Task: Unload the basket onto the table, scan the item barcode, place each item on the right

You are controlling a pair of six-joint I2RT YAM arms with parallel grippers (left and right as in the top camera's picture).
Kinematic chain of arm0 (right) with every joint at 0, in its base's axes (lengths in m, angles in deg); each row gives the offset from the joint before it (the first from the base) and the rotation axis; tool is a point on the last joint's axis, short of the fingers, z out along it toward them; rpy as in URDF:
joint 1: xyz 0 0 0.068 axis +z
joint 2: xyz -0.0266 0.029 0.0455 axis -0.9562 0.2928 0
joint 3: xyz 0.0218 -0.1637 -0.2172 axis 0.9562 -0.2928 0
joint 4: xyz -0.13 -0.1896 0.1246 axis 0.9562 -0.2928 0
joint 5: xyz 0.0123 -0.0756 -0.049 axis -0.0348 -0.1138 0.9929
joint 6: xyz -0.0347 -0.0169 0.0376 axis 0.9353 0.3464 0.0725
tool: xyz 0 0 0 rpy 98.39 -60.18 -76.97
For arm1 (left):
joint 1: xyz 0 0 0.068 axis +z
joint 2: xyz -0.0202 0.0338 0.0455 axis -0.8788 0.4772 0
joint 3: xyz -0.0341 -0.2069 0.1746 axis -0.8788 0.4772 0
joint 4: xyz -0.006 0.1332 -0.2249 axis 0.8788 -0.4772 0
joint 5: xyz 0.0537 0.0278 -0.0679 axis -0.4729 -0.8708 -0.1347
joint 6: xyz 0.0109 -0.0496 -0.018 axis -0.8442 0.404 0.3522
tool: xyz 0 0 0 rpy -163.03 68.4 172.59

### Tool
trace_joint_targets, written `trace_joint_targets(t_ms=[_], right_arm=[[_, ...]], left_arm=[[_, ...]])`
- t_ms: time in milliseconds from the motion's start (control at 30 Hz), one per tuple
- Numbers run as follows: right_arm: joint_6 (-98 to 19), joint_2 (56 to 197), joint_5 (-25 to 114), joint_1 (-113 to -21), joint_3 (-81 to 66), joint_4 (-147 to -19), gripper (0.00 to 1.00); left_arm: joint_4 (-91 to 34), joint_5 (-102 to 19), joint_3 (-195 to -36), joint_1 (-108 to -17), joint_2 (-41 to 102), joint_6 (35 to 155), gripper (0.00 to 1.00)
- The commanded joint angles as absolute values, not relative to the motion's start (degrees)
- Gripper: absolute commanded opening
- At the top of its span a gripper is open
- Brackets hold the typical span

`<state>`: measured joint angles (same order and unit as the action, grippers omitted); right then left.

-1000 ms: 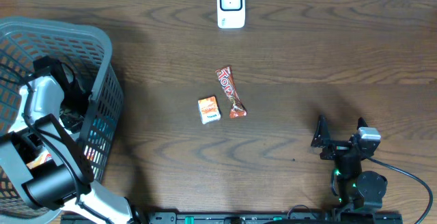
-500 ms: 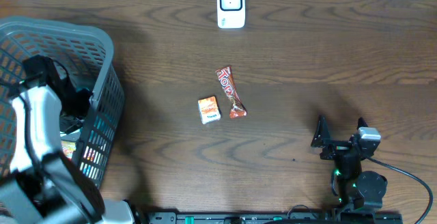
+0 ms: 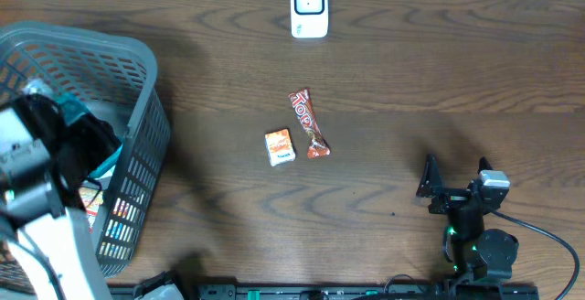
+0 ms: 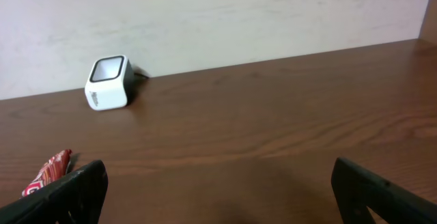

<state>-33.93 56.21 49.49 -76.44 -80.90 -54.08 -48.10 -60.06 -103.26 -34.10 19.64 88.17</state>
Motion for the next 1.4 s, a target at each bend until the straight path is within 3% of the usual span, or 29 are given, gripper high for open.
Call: trace_joint_targets(t_ms=[0, 500, 1367], right_arm=[[-33.27, 56.06, 49.76, -75.94, -80.97, -54.30, 0.99], [-33.27, 56.06, 49.76, -75.94, -80.97, -54.30, 0.99], [-33.27, 56.06, 49.76, -75.94, -80.97, -54.30, 0.99]], left_arm=[[-47.54, -59.09, -103.50, -34.23, 16.06, 91.60, 0.41], [-47.62, -57.52, -103.50, -36.17, 15.07, 93.00, 0.41], [-20.69, -53.94, -103.50, -63.52, 15.58, 102.03, 0.41]])
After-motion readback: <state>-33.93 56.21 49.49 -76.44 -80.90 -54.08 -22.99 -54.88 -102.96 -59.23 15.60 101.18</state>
